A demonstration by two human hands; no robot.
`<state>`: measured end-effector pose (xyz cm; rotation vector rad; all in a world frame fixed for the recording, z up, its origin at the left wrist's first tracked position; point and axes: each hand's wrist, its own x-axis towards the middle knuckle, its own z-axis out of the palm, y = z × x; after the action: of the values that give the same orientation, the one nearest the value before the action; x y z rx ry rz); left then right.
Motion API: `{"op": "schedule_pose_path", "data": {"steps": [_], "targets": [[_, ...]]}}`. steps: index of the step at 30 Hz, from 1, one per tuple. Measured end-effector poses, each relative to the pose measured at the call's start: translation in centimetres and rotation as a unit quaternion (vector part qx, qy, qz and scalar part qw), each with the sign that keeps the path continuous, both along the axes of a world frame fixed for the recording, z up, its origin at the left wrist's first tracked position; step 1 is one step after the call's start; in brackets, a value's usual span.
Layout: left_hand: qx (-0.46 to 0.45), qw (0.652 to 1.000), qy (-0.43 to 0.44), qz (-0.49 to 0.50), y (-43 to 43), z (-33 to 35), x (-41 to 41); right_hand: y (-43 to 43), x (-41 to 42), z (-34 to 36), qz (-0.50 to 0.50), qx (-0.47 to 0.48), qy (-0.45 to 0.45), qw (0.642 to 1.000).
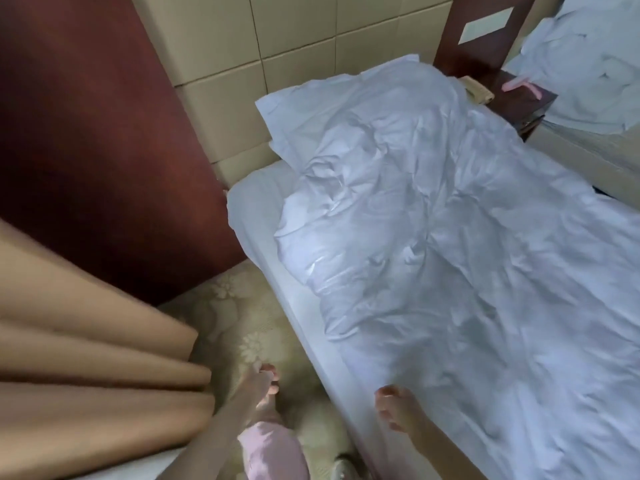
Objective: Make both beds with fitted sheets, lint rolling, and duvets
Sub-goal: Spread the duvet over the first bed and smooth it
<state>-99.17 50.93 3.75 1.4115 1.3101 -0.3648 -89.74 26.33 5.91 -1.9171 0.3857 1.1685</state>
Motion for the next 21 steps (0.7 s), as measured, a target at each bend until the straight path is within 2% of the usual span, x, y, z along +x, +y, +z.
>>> {"op": "schedule_pose_path", "data": {"steps": [5, 11, 13, 17, 19, 21], "targets": [[0.014, 0.999, -0.035, -0.022, 10.6, -1.4, 13.1, 6.5, 7.2, -1.4, -0.059, -0.006, -0.008, 0.998], [0.009, 0.979, -0.066, -0.193, 22.6, -3.8, 28.8, 20.6, 16.1, -1.0, -0.137, 0.030, -0.037, 0.989], [0.035, 0.951, -0.065, -0.299, 24.3, -3.5, 32.8, 25.1, 19.1, -0.6, -0.132, 0.038, -0.058, 0.989], [0.072, 0.866, -0.102, -0.484, 23.8, -1.9, 37.5, 31.6, 25.1, 1.4, -0.139, 0.017, -0.120, 0.983], [0.026, 0.836, -0.140, -0.530, 22.5, -1.5, 37.9, 33.6, 27.5, 2.3, -0.118, -0.026, -0.133, 0.984], [-0.056, 0.819, -0.179, -0.542, 21.7, -0.8, 37.5, 34.4, 29.1, 2.5, -0.096, -0.126, -0.150, 0.976]]}}
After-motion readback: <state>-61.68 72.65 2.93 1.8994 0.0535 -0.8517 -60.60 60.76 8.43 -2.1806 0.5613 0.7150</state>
